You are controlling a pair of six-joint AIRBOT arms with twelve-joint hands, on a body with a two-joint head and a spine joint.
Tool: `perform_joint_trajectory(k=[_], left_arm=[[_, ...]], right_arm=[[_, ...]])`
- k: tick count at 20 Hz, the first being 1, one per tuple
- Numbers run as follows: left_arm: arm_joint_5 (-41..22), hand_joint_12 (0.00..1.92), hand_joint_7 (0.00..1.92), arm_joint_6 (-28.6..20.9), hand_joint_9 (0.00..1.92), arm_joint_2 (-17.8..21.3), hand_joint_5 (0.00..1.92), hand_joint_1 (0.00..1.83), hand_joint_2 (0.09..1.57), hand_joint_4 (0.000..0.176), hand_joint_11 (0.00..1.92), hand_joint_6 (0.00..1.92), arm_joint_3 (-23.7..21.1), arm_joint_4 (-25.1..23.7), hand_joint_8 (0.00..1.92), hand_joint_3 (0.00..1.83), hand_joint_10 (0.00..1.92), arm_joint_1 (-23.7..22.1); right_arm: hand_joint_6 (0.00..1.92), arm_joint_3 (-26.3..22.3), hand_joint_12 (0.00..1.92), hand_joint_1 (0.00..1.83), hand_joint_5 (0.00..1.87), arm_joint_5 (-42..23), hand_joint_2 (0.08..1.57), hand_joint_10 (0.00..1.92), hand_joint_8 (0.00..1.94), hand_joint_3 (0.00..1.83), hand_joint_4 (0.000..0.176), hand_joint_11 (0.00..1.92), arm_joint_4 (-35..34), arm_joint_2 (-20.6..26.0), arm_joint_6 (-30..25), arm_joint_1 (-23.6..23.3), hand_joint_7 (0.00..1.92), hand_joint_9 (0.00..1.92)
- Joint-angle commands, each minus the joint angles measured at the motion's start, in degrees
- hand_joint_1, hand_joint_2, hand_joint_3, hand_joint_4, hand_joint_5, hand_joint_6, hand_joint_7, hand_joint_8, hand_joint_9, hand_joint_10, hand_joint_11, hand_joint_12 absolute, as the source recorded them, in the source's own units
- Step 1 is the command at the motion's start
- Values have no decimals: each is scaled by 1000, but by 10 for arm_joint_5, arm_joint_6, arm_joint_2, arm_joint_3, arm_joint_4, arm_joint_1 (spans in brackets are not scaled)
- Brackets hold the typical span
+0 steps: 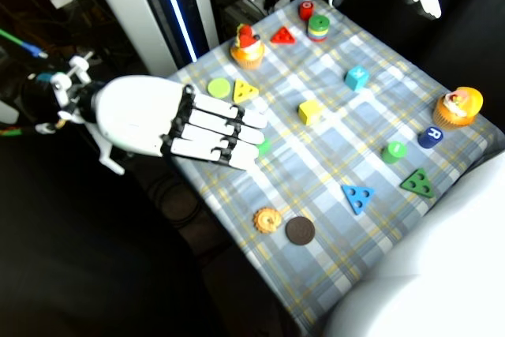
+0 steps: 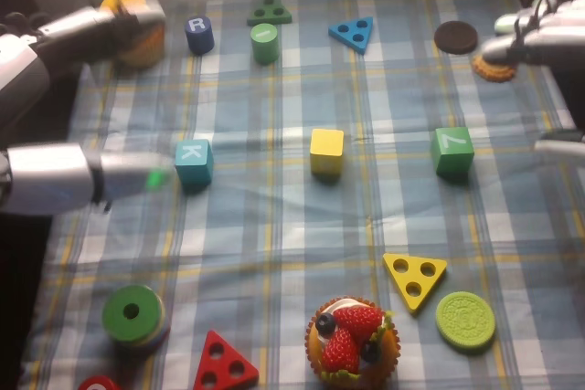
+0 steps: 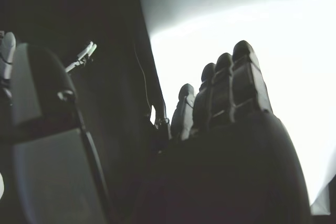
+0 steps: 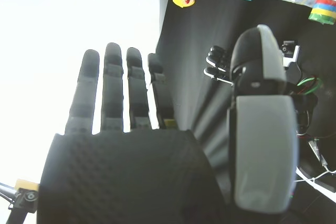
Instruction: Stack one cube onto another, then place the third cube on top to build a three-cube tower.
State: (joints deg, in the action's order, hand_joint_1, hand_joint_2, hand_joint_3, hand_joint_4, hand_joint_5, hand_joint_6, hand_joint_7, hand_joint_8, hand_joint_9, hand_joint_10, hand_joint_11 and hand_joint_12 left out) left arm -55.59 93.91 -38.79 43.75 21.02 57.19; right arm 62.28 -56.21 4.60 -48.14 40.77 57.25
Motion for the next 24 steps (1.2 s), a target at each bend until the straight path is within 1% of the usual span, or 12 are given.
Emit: perform_joint_trajectory(k=[1, 4, 5, 7, 8, 10, 14, 16, 17, 20, 23, 24], left_arm=[[-67, 192, 389, -3, 354, -2, 382, 606, 1034, 176, 143, 0, 2, -6, 0, 0, 0, -7], [-61, 176, 393, 1, 370, -4, 384, 619, 1024, 176, 154, 0, 6, -6, 1, 0, 3, -9], [-51, 174, 401, 20, 376, -8, 392, 618, 1022, 176, 163, 3, 8, -2, 4, 0, 5, -15], [-12, 171, 355, 141, 348, -23, 353, 597, 972, 176, 172, 0, 8, 33, 0, 0, 1, -39], [21, 161, 312, 229, 316, -39, 337, 592, 958, 176, 157, 0, 11, 57, 0, 0, 0, -59], [52, 160, 329, 301, 340, -55, 344, 613, 903, 176, 175, 2, 19, 82, 3, 0, 5, -74], [103, 147, 399, 410, 400, -90, 404, 660, 922, 176, 169, 6, 51, 136, 7, 1, 8, -102], [121, 134, 411, 448, 402, -104, 464, 702, 942, 176, 148, 18, 64, 153, 4, 7, 3, -113], [140, 135, 463, 476, 430, -117, 549, 754, 942, 176, 156, 15, 78, 170, 10, 0, 8, -121], [160, 144, 495, 509, 438, -134, 614, 778, 972, 176, 176, 11, 95, 196, 7, 3, 4, -128], [172, 136, 536, 522, 451, -143, 708, 801, 1009, 175, 169, 14, 107, 207, 6, 7, 2, -133], [175, 140, 548, 525, 464, -146, 726, 812, 1014, 168, 180, 17, 109, 210, 9, 7, 6, -136]], right_arm=[[5, 2, 1034, 762, 547, -65, 1203, 21, 4, 4, 0, 0, -12, 1, -3, -9, 467, 438], [3, 3, 1041, 759, 558, -63, 1210, 16, 2, 3, 0, 19, -12, -1, -3, -9, 472, 453], [2, 3, 1039, 743, 555, -63, 1213, 11, 0, 4, 0, 10, -12, -1, -3, -9, 468, 448], [0, 3, 1040, 747, 552, -63, 1215, 6, 2, 3, 0, 0, -11, -1, -4, -9, 474, 443], [3, 3, 1036, 736, 558, -65, 1217, 7, 4, 3, 0, 0, -8, -1, -9, -9, 481, 447], [2, 3, 1006, 663, 561, -69, 1226, 1, 1, 3, 0, 0, -2, -1, -14, -11, 478, 436], [2, 3, 1003, 661, 566, -73, 1236, 1, 2, 4, 0, 0, 8, -1, -19, -15, 483, 437], [0, 3, 999, 658, 558, -73, 1246, 0, 0, 6, 0, 0, 10, -1, -19, -15, 474, 431], [0, 3, 1005, 664, 557, -73, 1246, 2, 1, 3, 0, 0, 10, -1, -19, -15, 477, 435], [0, 2, 1027, 678, 553, -73, 1257, 3, 2, 5, 0, 0, 11, -2, -19, -15, 483, 440], [0, 3, 1043, 653, 543, -73, 1265, 3, 1, 4, 0, 0, 12, -2, -19, -15, 489, 448], [1, 3, 1046, 655, 547, -73, 1268, 5, 3, 4, 0, 0, 12, -2, -20, -15, 493, 455]])
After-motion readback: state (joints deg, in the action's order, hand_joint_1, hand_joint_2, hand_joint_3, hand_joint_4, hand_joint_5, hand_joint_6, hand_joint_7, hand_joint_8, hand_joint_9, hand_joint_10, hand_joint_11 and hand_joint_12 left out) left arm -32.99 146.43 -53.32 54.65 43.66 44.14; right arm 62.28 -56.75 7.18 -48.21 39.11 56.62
